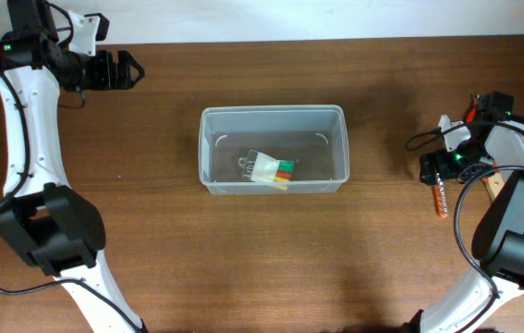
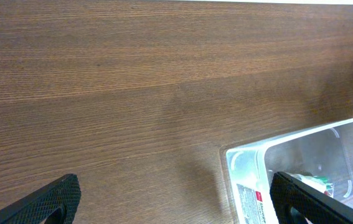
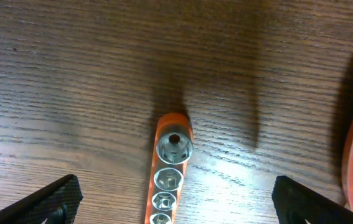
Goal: Pack container
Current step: 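Lower the right gripper over the orange socket rail and close on it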
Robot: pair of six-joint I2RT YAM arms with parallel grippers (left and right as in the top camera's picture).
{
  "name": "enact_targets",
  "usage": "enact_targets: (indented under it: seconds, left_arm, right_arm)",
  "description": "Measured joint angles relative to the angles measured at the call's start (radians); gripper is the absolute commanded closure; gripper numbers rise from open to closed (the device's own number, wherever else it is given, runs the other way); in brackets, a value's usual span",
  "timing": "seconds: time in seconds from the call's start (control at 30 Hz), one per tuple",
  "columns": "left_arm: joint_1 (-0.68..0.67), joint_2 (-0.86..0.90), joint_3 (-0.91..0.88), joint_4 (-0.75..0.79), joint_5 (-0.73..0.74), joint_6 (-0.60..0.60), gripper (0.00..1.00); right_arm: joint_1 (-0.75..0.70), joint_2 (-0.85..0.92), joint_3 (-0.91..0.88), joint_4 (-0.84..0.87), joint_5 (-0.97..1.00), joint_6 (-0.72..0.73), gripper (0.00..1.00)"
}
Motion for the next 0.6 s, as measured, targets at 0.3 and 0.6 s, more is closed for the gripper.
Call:
enact_targets:
  seconds: [0.3,0.6]
  left_arm:
    - [0.0,0.0,0.0,0.0,0.0,0.0,0.01]
    - [0.0,0.0,0.0,0.0,0.0,0.0,0.01]
  right_arm:
    - [0.0,0.021,0.0,-0.016,-0.002,0.002,0.01]
    - [0.0,0.021,-0.005,-0.015,-0.005,0.012,0.01]
